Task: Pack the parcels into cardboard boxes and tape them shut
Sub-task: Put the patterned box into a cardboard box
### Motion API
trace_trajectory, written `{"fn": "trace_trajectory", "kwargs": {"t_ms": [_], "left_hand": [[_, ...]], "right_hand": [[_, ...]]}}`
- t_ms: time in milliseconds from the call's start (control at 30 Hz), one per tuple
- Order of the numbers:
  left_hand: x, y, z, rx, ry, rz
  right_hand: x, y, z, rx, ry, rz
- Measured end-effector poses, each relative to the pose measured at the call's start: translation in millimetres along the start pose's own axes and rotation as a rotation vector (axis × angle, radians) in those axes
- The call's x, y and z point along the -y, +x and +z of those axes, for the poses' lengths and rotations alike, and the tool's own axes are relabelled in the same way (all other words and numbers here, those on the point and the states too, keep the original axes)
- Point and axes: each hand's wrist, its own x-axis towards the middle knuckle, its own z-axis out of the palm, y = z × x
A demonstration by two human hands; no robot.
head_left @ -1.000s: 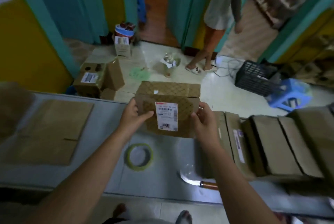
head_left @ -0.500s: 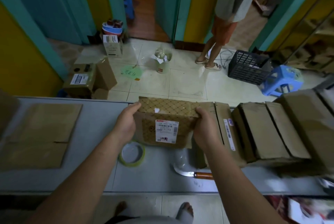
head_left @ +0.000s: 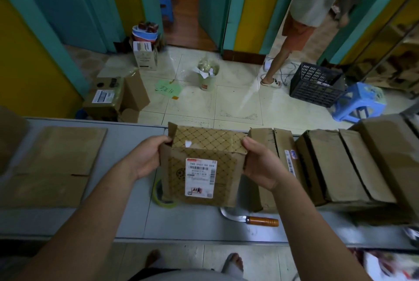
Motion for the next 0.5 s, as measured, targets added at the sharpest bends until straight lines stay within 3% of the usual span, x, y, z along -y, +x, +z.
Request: {"fn": "trace_trajectory", "kwargs": {"t_ms": [167,367,500], "left_hand": [[-4,2,-2,-0.022,-0.017,0.106],[-19,-12,-12,0.141,-0.041,0.022],[-17,-17,-11,0.183,-0.059,0.033]], "right_hand": [[9,1,3,-0.045,-0.028,0.009],[14,-5,4,0.086,0.193,0.044],[13,-7,9,-0.014,0.226,0.026]]}}
